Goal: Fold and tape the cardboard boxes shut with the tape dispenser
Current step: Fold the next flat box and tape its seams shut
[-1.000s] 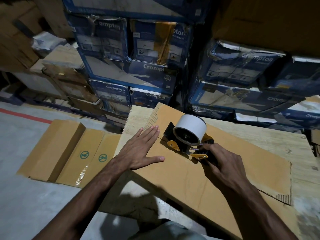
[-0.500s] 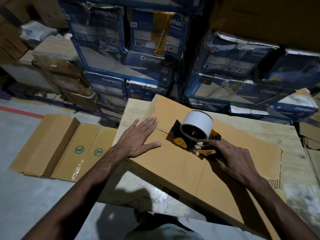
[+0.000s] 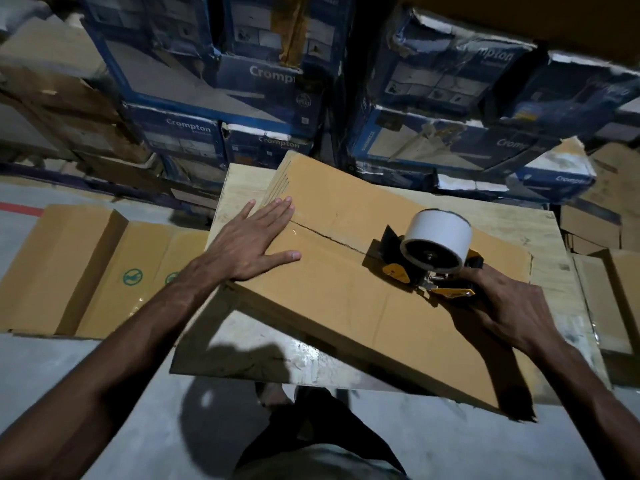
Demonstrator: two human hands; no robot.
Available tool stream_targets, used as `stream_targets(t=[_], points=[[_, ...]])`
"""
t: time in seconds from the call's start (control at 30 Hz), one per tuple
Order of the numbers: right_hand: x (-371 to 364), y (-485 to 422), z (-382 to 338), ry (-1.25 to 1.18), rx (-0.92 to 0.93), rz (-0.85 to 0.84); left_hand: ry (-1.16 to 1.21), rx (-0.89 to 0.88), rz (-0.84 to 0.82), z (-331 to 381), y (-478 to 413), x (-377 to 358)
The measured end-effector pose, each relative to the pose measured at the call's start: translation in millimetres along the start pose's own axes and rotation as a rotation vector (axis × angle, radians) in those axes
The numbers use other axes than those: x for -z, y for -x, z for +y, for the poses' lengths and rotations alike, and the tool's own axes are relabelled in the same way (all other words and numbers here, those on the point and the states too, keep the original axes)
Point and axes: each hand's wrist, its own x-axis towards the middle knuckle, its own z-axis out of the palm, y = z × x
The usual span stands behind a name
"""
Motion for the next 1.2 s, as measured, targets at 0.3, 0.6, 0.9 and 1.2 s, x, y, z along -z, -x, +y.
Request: stream_targets(t=[0.3, 0.6, 0.9, 1.2], points=[[-7, 4, 6, 0.037, 0.004, -0.051, -0.076, 0.017, -0.028, 30, 0, 5], [0, 6, 6, -0.035, 0.052, -0.031, 0.022, 0.037, -0.037, 146, -27, -18], [-6, 11, 19, -0.127, 0.059, -0.034, 0.015, 0.110, -0.022, 153, -27, -16], [-5, 21, 36, -0.129, 0.093, -0.053, -0.021, 0.166, -0.062, 152, -23, -14]])
